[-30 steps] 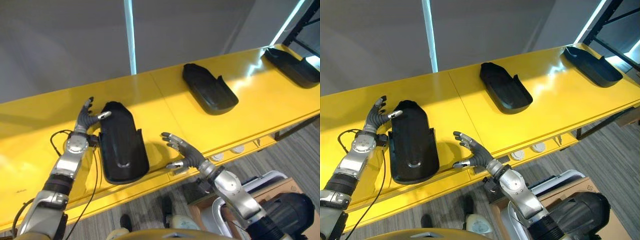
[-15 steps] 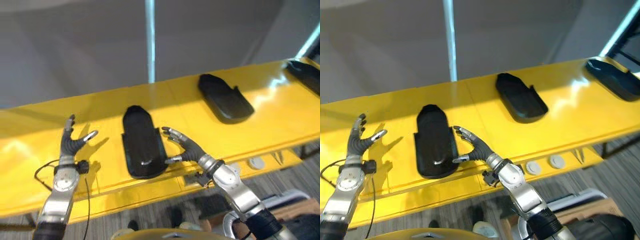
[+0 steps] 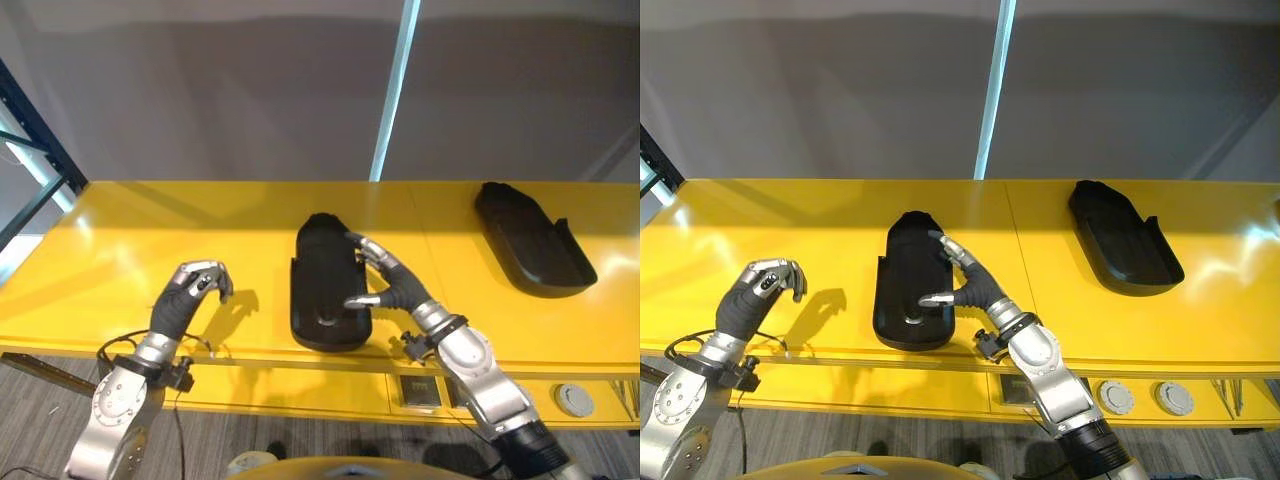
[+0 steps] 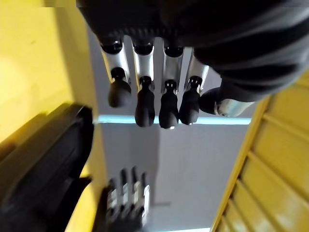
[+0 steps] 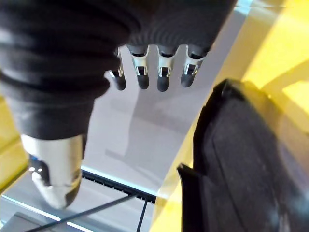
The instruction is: Move parts from the plastic box to the shelf.
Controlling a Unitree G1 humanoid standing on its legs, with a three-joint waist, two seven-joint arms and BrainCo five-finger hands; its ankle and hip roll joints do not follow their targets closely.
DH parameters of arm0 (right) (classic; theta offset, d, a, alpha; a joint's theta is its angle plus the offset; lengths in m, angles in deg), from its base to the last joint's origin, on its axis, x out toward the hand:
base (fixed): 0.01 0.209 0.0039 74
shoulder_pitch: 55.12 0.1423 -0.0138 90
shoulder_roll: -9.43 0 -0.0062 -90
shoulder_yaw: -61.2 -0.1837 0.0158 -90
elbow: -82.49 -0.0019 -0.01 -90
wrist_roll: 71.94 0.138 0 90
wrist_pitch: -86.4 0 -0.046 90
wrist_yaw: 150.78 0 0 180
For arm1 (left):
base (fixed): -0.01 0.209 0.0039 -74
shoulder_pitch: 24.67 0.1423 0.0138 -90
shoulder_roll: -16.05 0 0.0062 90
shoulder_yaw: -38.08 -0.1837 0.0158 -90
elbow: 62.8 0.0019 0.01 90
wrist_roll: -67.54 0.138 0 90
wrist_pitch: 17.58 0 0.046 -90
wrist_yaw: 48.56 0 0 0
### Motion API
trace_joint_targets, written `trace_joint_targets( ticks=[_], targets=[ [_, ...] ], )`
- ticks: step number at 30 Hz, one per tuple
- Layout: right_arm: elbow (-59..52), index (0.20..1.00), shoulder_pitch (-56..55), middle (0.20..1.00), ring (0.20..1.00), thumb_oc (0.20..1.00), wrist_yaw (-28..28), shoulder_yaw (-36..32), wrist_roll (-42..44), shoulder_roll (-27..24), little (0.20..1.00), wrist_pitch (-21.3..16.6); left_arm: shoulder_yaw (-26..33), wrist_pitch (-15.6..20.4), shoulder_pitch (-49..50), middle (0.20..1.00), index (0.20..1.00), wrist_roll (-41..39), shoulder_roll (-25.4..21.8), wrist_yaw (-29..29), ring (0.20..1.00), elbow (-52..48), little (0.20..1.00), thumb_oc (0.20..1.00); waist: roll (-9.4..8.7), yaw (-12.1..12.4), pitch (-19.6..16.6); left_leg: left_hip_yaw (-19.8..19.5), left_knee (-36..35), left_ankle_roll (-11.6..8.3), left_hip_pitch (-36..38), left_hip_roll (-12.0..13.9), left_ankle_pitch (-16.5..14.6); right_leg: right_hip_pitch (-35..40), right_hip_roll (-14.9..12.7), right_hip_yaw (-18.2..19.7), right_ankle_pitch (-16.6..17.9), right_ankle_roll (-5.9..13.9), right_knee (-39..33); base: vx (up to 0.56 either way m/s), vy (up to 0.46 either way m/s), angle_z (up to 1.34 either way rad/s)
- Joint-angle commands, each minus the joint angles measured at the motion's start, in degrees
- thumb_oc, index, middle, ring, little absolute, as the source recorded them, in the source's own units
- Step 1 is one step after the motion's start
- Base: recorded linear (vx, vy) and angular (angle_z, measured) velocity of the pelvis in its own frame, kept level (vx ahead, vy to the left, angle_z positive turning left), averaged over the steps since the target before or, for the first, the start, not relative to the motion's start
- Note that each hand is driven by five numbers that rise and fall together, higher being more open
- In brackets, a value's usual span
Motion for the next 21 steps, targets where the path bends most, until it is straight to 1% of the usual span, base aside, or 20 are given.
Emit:
trace_joint_targets(
  ticks=[1,3,5,6,7,10,11,12,14,17,18,19,21],
  targets=[
    [0.21,1.0,2.67,1.0,1.0,1.0,2.37,-1.6,-0.66,0.5,1.0,-4.05,-0.54,-3.28,-0.67,0.2,0.2,-9.6,-4.42,-9.89,0.2,-1.53,0.2,0.2,-1.45,-0.66,-0.32,-4.21,-0.13,-0.96,1.24,2.33,-5.93,4.08,-3.09,-1.77,-5.84,4.15,0.12,0.0,0.0,0.0],
    [0.95,1.0,2.8,1.0,1.0,1.0,2.67,-2.48,-0.44,-0.1,1.0,-4.02,-1.97,-5.75,0.73,0.2,0.2,-11.63,-9.69,-13.59,0.2,-2.41,0.2,0.2,-1.38,-1.01,-0.28,-3.82,-0.13,-0.91,1.34,2.41,-6.06,3.97,-3.02,-1.21,-5.69,4.32,0.12,0.01,0.007,-0.04],
    [1.26,1.0,3.08,1.0,1.0,1.0,2.91,-2.78,-0.01,-0.6,1.0,-4.12,-3.55,-6.97,1.53,0.2,0.2,-11.82,-13.89,-15.44,0.2,-2.62,0.2,0.2,-1.5,-1.31,-0.19,-3.32,-0.13,-0.9,1.53,2.46,-6.22,3.8,-2.91,-0.61,-5.62,4.45,0.12,0.01,0.003,-0.1],
    [1.2,1.0,3.08,1.0,1.0,1.0,3.01,-3.01,0.33,-0.78,1.0,-4.13,-4.19,-7.51,1.63,0.2,0.2,-12.22,-15.1,-16.18,0.2,-2.77,0.2,0.2,-1.54,-1.52,-0.1,-3.12,-0.13,-0.87,1.59,2.52,-6.25,3.71,-2.85,-0.26,-5.54,4.48,0.12,0.01,0.0,-0.31],
    [1.11,1.0,3.36,1.0,1.0,1.0,3.07,-3.21,1.45,-1.03,1.0,-4.15,-6.07,-8.71,1.43,0.2,0.2,-13.91,-15.85,-17.19,0.2,-2.36,0.2,0.2,-1.64,-2.13,0.04,-2.73,-0.13,-0.83,1.72,2.63,-6.31,3.49,-2.77,0.27,-5.44,4.53,0.12,0.0,0.007,-0.31],
    [1.76,1.0,3.41,1.0,1.0,1.0,3.13,-3.26,2.59,-1.21,1.0,-3.83,-9.4,-10.3,0.25,0.2,0.2,-14.68,-17.22,-17.71,0.2,-2.51,0.2,0.2,-1.48,-2.94,-0.06,-2.21,-0.13,-0.77,1.98,2.69,-6.49,3.16,-2.67,1.16,-5.38,4.61,0.12,0.01,0.01,-0.14],
    [1.76,1.0,3.4,1.0,1.0,1.0,3.13,-3.28,2.59,-1.21,1.0,-3.83,-9.43,-10.29,0.22,0.2,0.2,-14.68,-17.22,-17.71,0.2,-2.49,0.2,0.2,-1.47,-2.9,-0.06,-2.19,-0.13,-0.77,1.98,2.69,-6.49,3.16,-2.67,1.18,-5.38,4.61,0.12,0.01,0.002,-0.22],
    [2.08,1.0,3.47,1.0,1.0,1.0,3.1,-3.03,2.8,-1.07,1.0,-3.69,-10.68,-10.75,-0.36,0.2,0.2,-15.06,-17.47,-17.94,0.2,-2.63,0.2,0.2,-1.49,-3.23,-0.08,-1.98,-0.13,-0.75,2.02,2.73,-6.52,3.1,-2.67,1.4,-5.35,4.64,0.12,0.0,0.005,-0.18],
    [2.41,1.0,4.33,1.0,1.0,1.0,2.98,-1.42,3.68,-0.47,1.0,-3.47,-15.61,-12.22,-3.91,0.2,0.2,-16.5,-15.44,-17.88,0.2,-1.05,0.2,0.2,-1.56,-4.31,-0.12,-1.41,-0.13,-0.73,2.03,2.73,-6.56,2.76,-2.54,2.17,-5.33,4.62,0.12,-0.01,0.004,-0.1],
    [2.67,1.0,5.28,1.0,1.0,1.0,3.29,-0.06,4.03,-0.08,1.0,-2.92,-19.87,-12.71,-7.24,0.2,0.2,-16.79,-12.66,-16.8,0.2,0.57,0.2,0.2,-1.66,-5.23,-0.14,-0.95,-0.13,-0.62,2.25,2.77,-6.75,2.67,-2.39,2.86,-5.44,4.49,0.12,0.0,-0.002,-0.14],
    [2.68,1.0,5.29,1.0,1.0,1.0,3.31,-0.15,4.02,-0.16,1.0,-2.91,-20.08,-12.66,-7.5,0.2,0.2,-16.77,-12.55,-16.8,0.2,0.73,0.2,0.2,-1.59,-5.12,-0.08,-0.92,-0.13,-0.62,2.28,2.77,-6.76,2.68,-2.39,2.89,-5.44,4.49,0.12,0.0,-0.001,-0.19],
    [2.77,1.0,6.02,1.0,1.0,1.0,3.6,0.65,4.04,0.14,1.0,-2.68,-22.84,-12.81,-9.98,0.2,0.2,-16.21,-10.51,-16.03,0.2,2.32,0.2,0.2,-1.61,-5.8,-0.1,-0.63,-0.13,-0.59,2.44,2.82,-6.86,2.71,-2.34,3.19,-5.53,4.43,0.12,0.0,0.004,-0.13],
    [3.01,1.0,6.53,1.0,1.0,1.0,4.13,1.3,4.44,0.6,1.0,-2.44,-24.81,-12.59,-12.0,0.2,0.2,-14.65,-8.76,-15.15,0.2,3.74,0.2,0.2,-1.67,-6.35,-0.13,-0.35,-0.13,-0.58,2.5,2.85,-6.96,2.71,-2.35,3.51,-5.57,4.39,0.12,0.0,0.0,0.0]
  ],
)
